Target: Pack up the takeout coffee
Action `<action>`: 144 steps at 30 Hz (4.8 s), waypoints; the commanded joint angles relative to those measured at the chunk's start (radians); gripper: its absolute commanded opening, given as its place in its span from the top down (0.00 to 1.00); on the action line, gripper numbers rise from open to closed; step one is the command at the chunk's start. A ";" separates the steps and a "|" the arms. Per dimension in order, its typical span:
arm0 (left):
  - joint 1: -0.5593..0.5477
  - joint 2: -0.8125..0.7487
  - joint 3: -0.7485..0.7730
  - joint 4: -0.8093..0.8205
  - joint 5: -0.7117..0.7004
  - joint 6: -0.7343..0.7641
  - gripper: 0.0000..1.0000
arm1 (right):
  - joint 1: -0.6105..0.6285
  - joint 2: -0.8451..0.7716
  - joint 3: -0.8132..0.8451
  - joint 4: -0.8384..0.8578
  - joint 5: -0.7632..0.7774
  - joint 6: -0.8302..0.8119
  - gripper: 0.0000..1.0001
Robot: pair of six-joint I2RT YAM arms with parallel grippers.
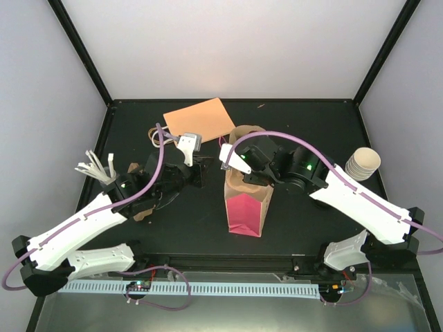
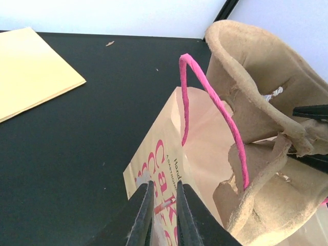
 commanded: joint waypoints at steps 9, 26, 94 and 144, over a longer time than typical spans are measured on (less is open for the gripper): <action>0.004 0.005 0.043 0.026 0.014 0.026 0.83 | 0.034 0.025 0.065 -0.136 -0.062 0.078 0.71; 0.019 0.015 0.119 -0.046 -0.031 0.053 0.82 | 0.034 -0.031 -0.092 -0.144 -0.228 0.170 0.72; 0.293 -0.048 0.100 -0.030 0.605 0.140 0.41 | -0.009 -0.104 -0.379 -0.029 -0.495 0.165 0.70; 0.139 -0.069 0.004 0.090 0.685 -0.150 0.99 | -0.059 -0.079 -0.532 0.070 -0.566 0.157 0.69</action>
